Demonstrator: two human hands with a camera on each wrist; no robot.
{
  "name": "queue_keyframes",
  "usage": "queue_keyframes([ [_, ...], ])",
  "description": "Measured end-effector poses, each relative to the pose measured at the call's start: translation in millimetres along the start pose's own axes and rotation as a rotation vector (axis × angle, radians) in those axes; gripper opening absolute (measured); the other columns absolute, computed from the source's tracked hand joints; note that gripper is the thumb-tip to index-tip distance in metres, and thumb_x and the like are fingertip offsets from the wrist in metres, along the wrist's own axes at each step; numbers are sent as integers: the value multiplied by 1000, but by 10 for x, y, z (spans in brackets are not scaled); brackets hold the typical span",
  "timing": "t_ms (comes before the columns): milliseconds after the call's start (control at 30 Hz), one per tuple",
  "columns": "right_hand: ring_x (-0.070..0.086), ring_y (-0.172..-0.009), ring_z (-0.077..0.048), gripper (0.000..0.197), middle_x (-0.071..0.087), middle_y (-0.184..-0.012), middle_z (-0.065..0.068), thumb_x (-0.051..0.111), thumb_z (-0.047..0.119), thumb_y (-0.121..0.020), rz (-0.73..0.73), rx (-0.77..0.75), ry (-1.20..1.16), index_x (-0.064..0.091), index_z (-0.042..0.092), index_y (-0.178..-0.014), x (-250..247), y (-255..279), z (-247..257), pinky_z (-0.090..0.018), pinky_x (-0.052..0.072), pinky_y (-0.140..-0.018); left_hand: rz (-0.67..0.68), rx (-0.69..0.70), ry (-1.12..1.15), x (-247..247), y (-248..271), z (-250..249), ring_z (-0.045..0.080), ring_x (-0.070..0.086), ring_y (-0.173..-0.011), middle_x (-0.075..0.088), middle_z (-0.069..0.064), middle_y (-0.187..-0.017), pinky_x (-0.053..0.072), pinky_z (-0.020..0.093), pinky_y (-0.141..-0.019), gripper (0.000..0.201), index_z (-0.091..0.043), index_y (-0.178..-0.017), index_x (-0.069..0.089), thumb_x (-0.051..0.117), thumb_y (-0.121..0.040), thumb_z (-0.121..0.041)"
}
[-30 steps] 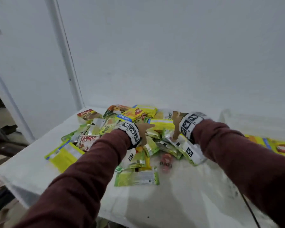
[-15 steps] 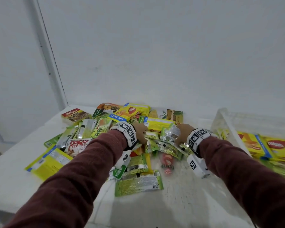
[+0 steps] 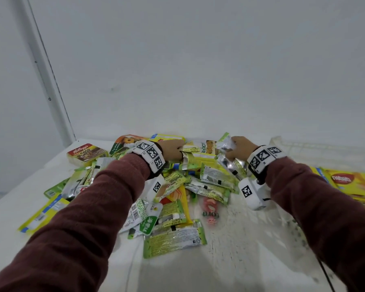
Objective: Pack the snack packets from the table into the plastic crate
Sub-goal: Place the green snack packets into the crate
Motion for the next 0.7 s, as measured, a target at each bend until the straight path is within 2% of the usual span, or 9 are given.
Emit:
queue_keyframes([
  [67, 35, -56, -9, 36, 37, -67, 2, 63, 6, -82, -21, -16, 15, 33, 16, -65, -62, 23, -1, -19, 27, -48, 62, 19, -8, 43, 43, -154, 30, 46, -122, 44, 10, -136, 41, 35, -93, 43, -7, -135, 37, 47, -94, -14],
  [167, 49, -74, -16, 19, 50, -80, 1, 61, 15, -86, 85, -36, 193, 44, 10, -82, 134, 70, 3, -18, 37, -59, 239, 74, -123, 358, -3, -402, 29, 40, -131, 36, 13, -146, 38, 36, -100, 53, -8, -144, 30, 48, -93, -10],
  [300, 53, -113, -28, 37, 55, -124, -14, 63, 10, -82, 245, -18, 354, 50, 6, -116, 511, 72, -102, -28, 42, -83, 400, 37, -360, 774, -129, -474, 30, 52, -113, 47, 14, -135, 45, 37, -84, 49, -6, -138, 39, 50, -92, -19],
  [367, 53, -115, -28, 46, 53, -128, -16, 64, 9, -81, 259, -9, 372, 49, 3, -124, 578, 62, -110, -29, 43, -86, 416, 28, -411, 872, -189, -472, 26, 55, -86, 56, 12, -109, 42, 32, -64, 37, -3, -122, 47, 51, -91, -23],
  [433, 47, -124, -26, 59, 45, -138, -14, 65, 10, -81, 267, -5, 389, 40, 3, -134, 601, 52, -119, -29, 40, -95, 362, 25, -461, 881, -229, -472, 16, 40, -60, 43, 3, -74, 32, 27, -49, 20, -7, -98, 45, 52, -91, -24],
  [467, 41, -130, -25, 67, 39, -144, -13, 66, 10, -82, 268, -7, 401, 33, 4, -140, 604, 56, -118, -28, 36, -102, 330, 33, -484, 877, -246, -474, 14, 34, -55, 36, 1, -68, 28, 25, -47, 20, -7, -93, 42, 52, -90, -24],
  [567, 30, -138, -23, 76, 27, -151, -9, 65, 11, -83, 258, -33, 404, 22, 6, -146, 600, 75, -104, -28, 28, -110, 291, 67, -490, 871, -244, -501, 14, 36, -59, 37, 0, -71, 31, 25, -49, 20, -7, -97, 44, 53, -91, -24],
  [667, 28, -139, -23, 78, 26, -152, -10, 65, 10, -83, 268, -37, 404, 21, 6, -146, 594, 88, -82, -28, 26, -110, 259, 88, -474, 857, -233, -506, 19, 45, -78, 44, 3, -91, 39, 29, -63, 34, -8, -118, 50, 55, -90, -26],
  [700, 28, -139, -23, 79, 25, -152, -10, 66, 10, -82, 270, -33, 397, 20, 6, -146, 580, 90, -76, -28, 26, -110, 237, 91, -471, 842, -232, -509, 19, 45, -77, 43, 2, -90, 39, 29, -60, 34, -11, -118, 50, 56, -89, -27],
])
Point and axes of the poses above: each hand's wrist, its own y-axis away from the middle knuckle, its own x-axis out of the palm, z = x × y, the point moved 8 cm from there along -y, towards the middle knuckle
